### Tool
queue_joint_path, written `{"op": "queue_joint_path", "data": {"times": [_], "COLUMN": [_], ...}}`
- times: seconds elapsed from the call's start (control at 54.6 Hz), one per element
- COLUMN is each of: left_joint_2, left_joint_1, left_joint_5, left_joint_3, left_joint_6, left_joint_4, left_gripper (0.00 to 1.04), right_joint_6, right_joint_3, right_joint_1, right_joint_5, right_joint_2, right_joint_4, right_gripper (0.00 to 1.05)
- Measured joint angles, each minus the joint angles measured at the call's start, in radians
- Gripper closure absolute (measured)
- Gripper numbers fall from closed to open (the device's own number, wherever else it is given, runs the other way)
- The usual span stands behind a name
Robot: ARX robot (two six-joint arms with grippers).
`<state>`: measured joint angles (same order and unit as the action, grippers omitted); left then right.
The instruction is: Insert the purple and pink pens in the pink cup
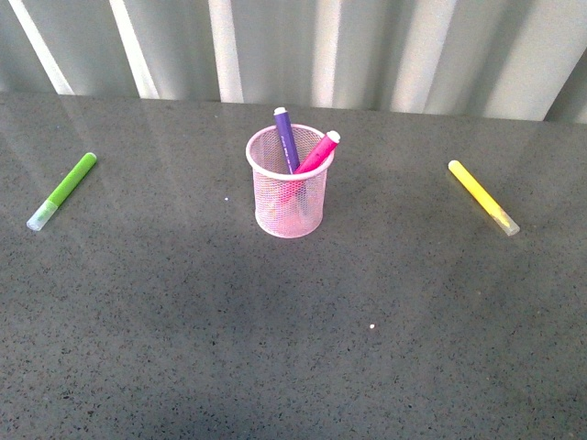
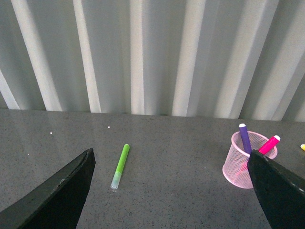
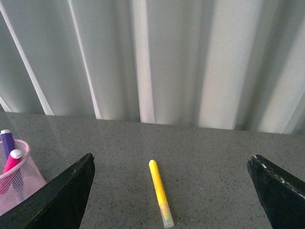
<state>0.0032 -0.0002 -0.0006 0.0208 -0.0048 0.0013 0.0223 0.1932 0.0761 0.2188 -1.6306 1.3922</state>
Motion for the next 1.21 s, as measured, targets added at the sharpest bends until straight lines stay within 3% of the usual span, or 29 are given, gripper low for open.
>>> {"op": "queue_joint_path", "data": {"times": [0.348,0.531,0.696,0.879,1.062,1.208], "left_joint_2": [0.000,0.000,0.000,0.000,0.000,-0.003], "left_joint_1": [0.000,0.000,0.000,0.000,0.000,0.000], "left_joint_5": [0.000,0.000,0.000,0.000,-0.001,0.000], "left_joint_3": [0.000,0.000,0.000,0.000,0.000,0.000], "left_joint_6": [0.000,0.000,0.000,0.000,0.000,0.000], "left_joint_4": [0.000,0.000,0.000,-0.001,-0.002,-0.002], "left_gripper": [0.07,0.07,0.07,0.07,0.07,0.07], "right_joint_6": [-0.011,-0.019,-0.026,-0.026,-0.025,-0.024], "right_joint_3": [-0.006,-0.026,-0.078,-0.193,-0.195,-0.193], "right_joint_1": [0.000,0.000,-0.010,-0.058,-0.072,-0.072], "right_joint_5": [0.001,0.000,-0.039,-0.165,-0.218,-0.219], "right_joint_2": [-0.003,-0.003,0.031,0.336,1.151,1.351], "right_joint_4": [0.000,0.000,-0.016,-0.237,-0.922,-1.064], "right_gripper": [0.61,1.01,1.01,1.01,1.01,1.01]}}
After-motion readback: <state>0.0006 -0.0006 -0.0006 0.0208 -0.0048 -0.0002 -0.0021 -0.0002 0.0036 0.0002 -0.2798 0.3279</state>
